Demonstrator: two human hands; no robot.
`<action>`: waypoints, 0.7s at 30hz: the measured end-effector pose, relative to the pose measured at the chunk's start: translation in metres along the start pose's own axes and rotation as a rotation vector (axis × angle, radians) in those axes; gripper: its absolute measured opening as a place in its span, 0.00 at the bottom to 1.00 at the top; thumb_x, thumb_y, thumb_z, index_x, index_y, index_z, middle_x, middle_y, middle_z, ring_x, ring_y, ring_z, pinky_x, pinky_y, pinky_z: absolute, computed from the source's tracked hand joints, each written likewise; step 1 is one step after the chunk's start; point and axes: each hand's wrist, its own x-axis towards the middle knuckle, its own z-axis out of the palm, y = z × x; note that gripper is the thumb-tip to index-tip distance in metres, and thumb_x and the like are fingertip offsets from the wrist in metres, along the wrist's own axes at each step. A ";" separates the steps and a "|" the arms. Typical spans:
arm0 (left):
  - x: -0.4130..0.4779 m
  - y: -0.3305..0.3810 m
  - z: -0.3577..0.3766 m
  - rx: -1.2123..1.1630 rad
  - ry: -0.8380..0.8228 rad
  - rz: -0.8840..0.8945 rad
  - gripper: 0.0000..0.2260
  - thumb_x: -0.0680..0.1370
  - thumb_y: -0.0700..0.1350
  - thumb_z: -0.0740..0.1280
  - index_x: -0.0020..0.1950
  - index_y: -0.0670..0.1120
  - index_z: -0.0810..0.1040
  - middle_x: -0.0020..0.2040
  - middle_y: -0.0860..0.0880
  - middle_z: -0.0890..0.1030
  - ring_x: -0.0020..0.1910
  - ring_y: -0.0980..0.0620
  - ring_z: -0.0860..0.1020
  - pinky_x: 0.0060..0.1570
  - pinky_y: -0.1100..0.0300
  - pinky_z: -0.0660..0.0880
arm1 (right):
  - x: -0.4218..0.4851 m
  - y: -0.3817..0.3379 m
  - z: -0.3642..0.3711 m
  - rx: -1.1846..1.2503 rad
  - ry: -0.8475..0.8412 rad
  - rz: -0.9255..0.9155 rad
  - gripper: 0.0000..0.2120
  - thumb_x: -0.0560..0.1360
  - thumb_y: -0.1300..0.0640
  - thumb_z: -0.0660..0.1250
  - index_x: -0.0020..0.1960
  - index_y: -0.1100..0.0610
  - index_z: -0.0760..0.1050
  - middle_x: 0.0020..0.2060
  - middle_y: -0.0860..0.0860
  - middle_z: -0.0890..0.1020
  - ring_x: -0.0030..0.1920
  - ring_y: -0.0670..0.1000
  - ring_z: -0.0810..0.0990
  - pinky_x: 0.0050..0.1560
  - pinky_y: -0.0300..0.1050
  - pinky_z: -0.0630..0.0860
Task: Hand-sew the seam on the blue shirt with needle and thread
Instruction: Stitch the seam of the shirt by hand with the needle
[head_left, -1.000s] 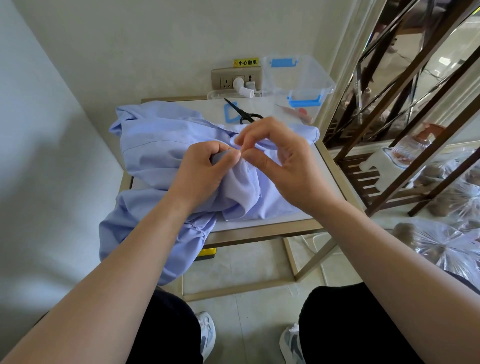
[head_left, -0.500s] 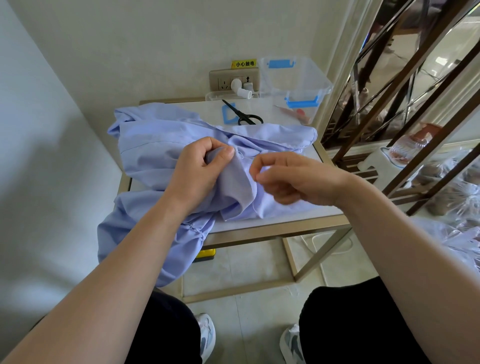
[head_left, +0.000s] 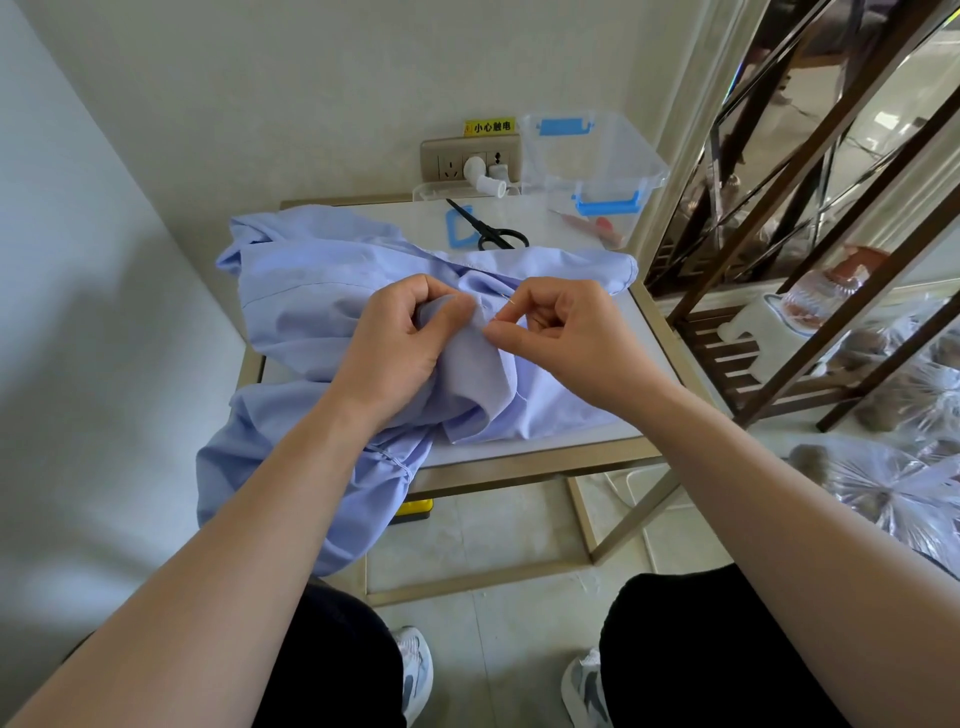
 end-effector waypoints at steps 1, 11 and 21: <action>0.000 -0.001 -0.001 -0.006 -0.002 -0.004 0.07 0.80 0.45 0.67 0.41 0.51 0.77 0.37 0.56 0.79 0.38 0.61 0.74 0.40 0.66 0.72 | 0.000 -0.002 -0.003 -0.001 -0.029 -0.003 0.07 0.74 0.60 0.73 0.38 0.57 0.78 0.24 0.46 0.61 0.27 0.44 0.59 0.30 0.33 0.57; -0.001 -0.001 -0.002 0.001 -0.011 -0.002 0.05 0.80 0.44 0.66 0.45 0.47 0.79 0.40 0.55 0.80 0.38 0.62 0.75 0.41 0.68 0.72 | -0.008 -0.010 -0.019 -0.076 -0.423 0.054 0.07 0.73 0.58 0.74 0.39 0.60 0.79 0.24 0.46 0.61 0.27 0.45 0.58 0.29 0.32 0.58; -0.002 0.003 -0.003 -0.025 -0.025 0.002 0.07 0.80 0.42 0.66 0.43 0.50 0.80 0.40 0.54 0.80 0.38 0.62 0.74 0.42 0.67 0.72 | 0.002 -0.001 -0.024 0.109 -0.164 0.118 0.11 0.80 0.68 0.58 0.59 0.60 0.74 0.31 0.52 0.75 0.30 0.48 0.69 0.36 0.38 0.70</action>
